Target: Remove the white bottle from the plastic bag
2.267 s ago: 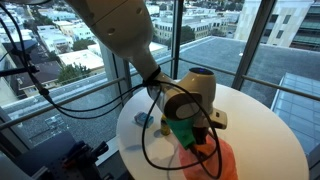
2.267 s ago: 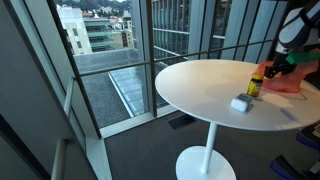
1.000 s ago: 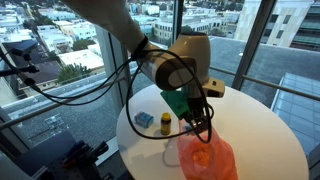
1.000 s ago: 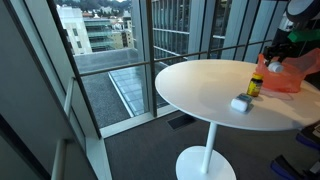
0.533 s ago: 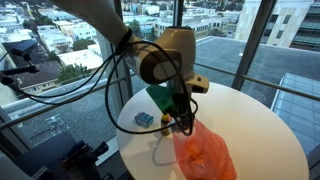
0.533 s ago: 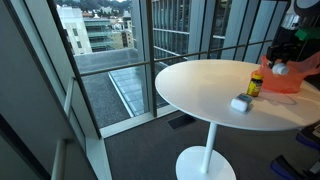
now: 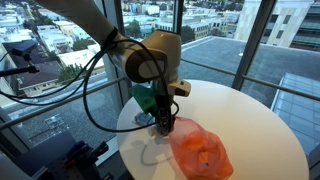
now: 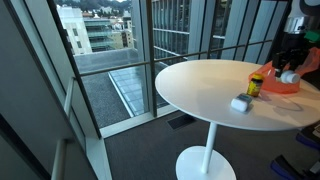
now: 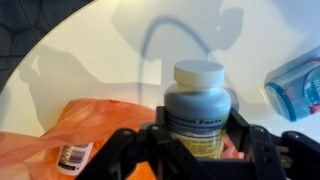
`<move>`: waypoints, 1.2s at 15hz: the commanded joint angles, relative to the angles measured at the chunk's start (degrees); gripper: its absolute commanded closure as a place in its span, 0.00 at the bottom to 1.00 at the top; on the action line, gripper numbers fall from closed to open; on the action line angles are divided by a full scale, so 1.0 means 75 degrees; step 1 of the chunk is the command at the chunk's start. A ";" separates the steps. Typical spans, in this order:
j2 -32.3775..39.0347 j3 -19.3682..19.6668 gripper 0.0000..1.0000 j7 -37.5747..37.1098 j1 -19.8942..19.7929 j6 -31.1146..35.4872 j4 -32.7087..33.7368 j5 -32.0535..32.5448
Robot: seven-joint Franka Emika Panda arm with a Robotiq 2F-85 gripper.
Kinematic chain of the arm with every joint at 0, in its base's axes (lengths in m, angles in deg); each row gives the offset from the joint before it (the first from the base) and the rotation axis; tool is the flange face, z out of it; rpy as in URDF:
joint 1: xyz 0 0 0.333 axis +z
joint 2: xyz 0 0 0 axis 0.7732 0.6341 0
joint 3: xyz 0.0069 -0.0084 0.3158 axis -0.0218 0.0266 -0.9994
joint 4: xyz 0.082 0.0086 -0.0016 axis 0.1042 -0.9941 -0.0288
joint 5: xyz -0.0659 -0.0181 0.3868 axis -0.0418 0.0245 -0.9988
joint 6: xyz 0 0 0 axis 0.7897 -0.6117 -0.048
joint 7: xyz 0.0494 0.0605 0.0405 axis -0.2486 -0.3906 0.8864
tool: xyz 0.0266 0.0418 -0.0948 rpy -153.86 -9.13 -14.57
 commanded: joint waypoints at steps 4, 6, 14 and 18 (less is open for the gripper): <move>-0.0547 -0.0194 0.64 0.0366 0.0024 -0.0426 -0.0568 -0.0053; -0.0541 -0.0265 0.64 0.0538 0.0036 -0.0408 -0.0618 -0.0182; -0.0086 -0.0532 0.64 0.0955 0.0156 -0.0150 -0.0372 -0.0628; -0.0117 -0.0540 0.64 0.0823 0.0191 -0.0033 -0.0491 -0.0520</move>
